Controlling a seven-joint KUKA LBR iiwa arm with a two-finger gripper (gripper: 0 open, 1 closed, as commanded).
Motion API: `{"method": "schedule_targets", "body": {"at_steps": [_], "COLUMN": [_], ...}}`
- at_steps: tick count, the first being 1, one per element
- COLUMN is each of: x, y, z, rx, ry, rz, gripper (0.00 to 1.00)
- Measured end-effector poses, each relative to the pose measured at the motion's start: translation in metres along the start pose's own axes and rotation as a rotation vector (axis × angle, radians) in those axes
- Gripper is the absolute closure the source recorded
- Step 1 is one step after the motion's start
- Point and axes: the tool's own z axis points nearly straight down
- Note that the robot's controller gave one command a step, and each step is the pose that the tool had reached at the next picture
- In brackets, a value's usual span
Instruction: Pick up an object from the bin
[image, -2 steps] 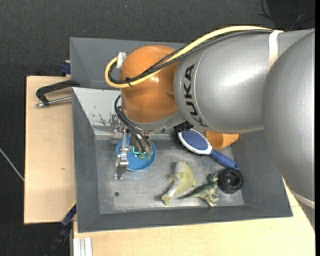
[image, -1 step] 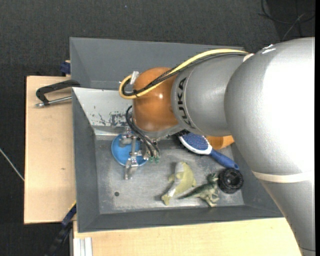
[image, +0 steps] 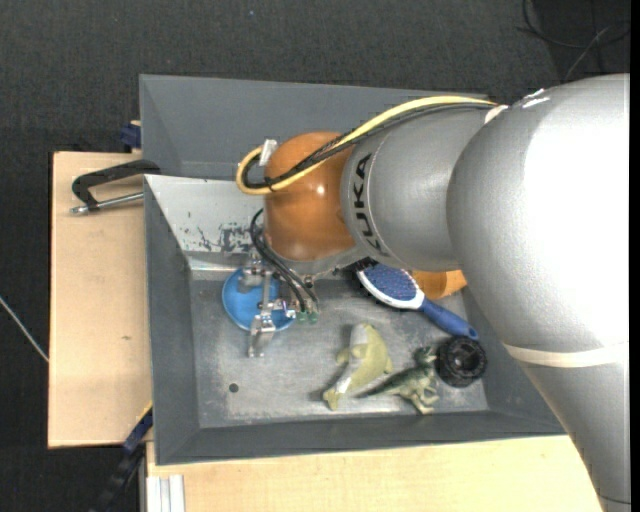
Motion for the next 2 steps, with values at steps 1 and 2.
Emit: {"method": "schedule_targets", "body": {"at_steps": [1,2], "x": [-0.0009,-0.0016], "y": [0.0011,0.0018], "z": [-0.002,-0.0032], "rx": [0.001,0.002], "ry": [0.001,0.001], "rz": [0.0,0.001], "gripper": [0.0,0.0]}}
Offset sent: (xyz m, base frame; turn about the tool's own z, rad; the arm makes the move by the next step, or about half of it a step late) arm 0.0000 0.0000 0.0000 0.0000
